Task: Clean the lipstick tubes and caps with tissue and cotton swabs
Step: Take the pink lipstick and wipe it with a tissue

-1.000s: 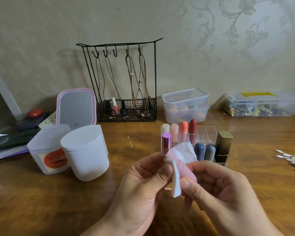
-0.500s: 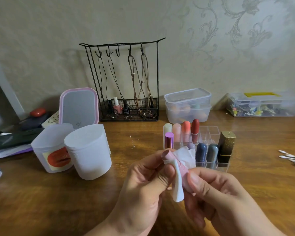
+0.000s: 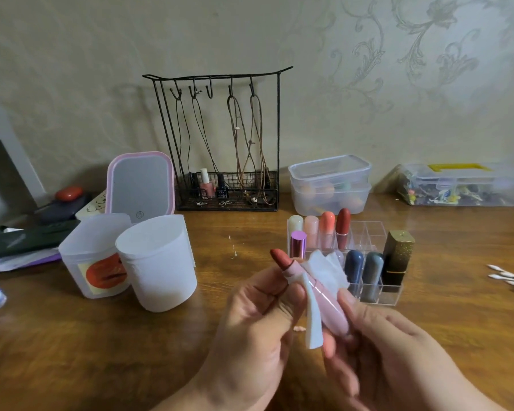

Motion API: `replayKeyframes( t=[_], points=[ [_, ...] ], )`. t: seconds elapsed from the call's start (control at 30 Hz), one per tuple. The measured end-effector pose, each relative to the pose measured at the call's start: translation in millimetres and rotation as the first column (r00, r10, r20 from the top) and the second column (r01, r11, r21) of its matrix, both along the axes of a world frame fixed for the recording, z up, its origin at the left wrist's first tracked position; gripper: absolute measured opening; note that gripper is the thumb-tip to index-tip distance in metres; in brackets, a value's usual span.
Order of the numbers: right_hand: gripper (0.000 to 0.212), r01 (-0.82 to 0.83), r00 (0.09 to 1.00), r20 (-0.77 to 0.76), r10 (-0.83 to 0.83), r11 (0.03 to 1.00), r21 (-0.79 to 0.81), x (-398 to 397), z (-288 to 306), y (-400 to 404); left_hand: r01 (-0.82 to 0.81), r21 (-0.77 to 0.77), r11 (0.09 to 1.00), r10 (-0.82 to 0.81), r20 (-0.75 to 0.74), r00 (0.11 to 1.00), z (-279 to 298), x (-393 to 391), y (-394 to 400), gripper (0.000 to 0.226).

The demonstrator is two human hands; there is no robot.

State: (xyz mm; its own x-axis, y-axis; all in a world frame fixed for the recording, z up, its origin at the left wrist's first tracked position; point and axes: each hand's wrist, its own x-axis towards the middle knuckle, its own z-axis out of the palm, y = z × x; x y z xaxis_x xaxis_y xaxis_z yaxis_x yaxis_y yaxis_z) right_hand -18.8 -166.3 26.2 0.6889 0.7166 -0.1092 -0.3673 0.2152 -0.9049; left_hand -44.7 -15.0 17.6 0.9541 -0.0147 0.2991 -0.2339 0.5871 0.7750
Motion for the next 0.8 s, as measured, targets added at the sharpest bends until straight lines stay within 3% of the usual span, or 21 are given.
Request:
replayKeyframes(
  t=[0.07, 0.13, 0.2, 0.27, 0.3, 0.4, 0.47, 0.53, 0.57, 0.6, 0.67, 0.73, 0.8],
  points=[
    [0.06, 0.008, 0.996, -0.088, -0.009, 1.0, -0.009, -0.9, 0.8, 2.0, -0.01, 0.027, 1.0, 0.01, 0.001, 1.0, 1.6, -1.1, -1.0, 0.037],
    [0.066, 0.123, 0.991, 0.067, -0.116, 0.985, -0.122, 0.0, -0.4, -0.1, -0.058, 0.027, 0.998, 0.058, 0.008, 0.998, 2.7, -0.2, -0.5, 0.028],
    [0.056, 0.219, 0.946, 0.28, -0.162, 0.958, -0.185, -1.8, 2.4, -0.7, -0.072, 0.006, 0.997, 0.072, 0.013, 0.997, 4.6, 0.4, -0.5, 0.025],
    [0.047, 0.177, 0.947, 0.3, -0.116, 0.967, -0.185, -3.9, 3.9, -0.9, -0.06, -0.02, 0.998, 0.06, 0.007, 0.998, 3.3, 1.6, -0.7, 0.036],
    [0.049, 0.12, 0.97, 0.231, -0.08, 0.979, -0.165, -4.6, 3.7, -0.1, -0.049, -0.035, 0.998, 0.049, -0.001, 0.999, 3.1, 1.2, -0.2, 0.04],
    [0.054, -0.071, 0.984, -0.161, 0.075, 0.997, 0.026, -1.8, 1.7, 1.2, 0.028, -0.039, 0.999, -0.028, -0.003, 1.0, 1.7, 0.4, -0.2, 0.038],
    [0.049, -0.212, 0.945, -0.219, 0.241, 0.966, 0.149, -1.1, 4.2, 2.1, 0.05, -0.016, 0.999, -0.051, -0.023, 0.998, 2.2, 0.2, -0.1, 0.039],
    [0.047, -0.141, 0.977, -0.157, 0.147, 0.989, 0.047, 0.0, 5.6, -0.6, 0.015, -0.01, 1.0, -0.016, -0.018, 1.0, -0.6, 2.7, -0.9, 0.041],
    [0.048, 0.01, 0.999, -0.034, -0.013, 0.996, -0.088, -0.5, 3.0, -2.9, -0.027, -0.029, 0.999, 0.026, -0.031, 0.999, -1.6, 4.0, -0.6, 0.045],
    [0.05, 0.194, 0.97, 0.181, -0.162, 0.964, -0.18, -2.1, 3.3, -2.5, -0.067, -0.056, 0.996, 0.064, -0.052, 0.997, -2.7, 5.4, 0.1, 0.05],
    [0.047, 0.345, 0.858, 0.465, -0.218, 0.915, -0.209, -7.7, 7.7, -0.2, -0.097, -0.071, 0.993, 0.092, -0.065, 0.994, -4.5, 6.3, 0.3, 0.061],
    [0.04, 0.269, 0.884, 0.437, -0.166, 0.946, -0.183, -6.5, 7.1, -2.0, -0.068, -0.051, 0.996, 0.066, -0.04, 0.997, -3.7, 4.4, -0.5, 0.058],
    [0.037, 0.101, 0.963, 0.265, -0.06, 0.984, -0.145, -6.1, 5.2, -0.2, -0.034, -0.056, 0.998, 0.032, -0.032, 0.999, -1.0, 2.2, -1.6, 0.046]
  ],
)
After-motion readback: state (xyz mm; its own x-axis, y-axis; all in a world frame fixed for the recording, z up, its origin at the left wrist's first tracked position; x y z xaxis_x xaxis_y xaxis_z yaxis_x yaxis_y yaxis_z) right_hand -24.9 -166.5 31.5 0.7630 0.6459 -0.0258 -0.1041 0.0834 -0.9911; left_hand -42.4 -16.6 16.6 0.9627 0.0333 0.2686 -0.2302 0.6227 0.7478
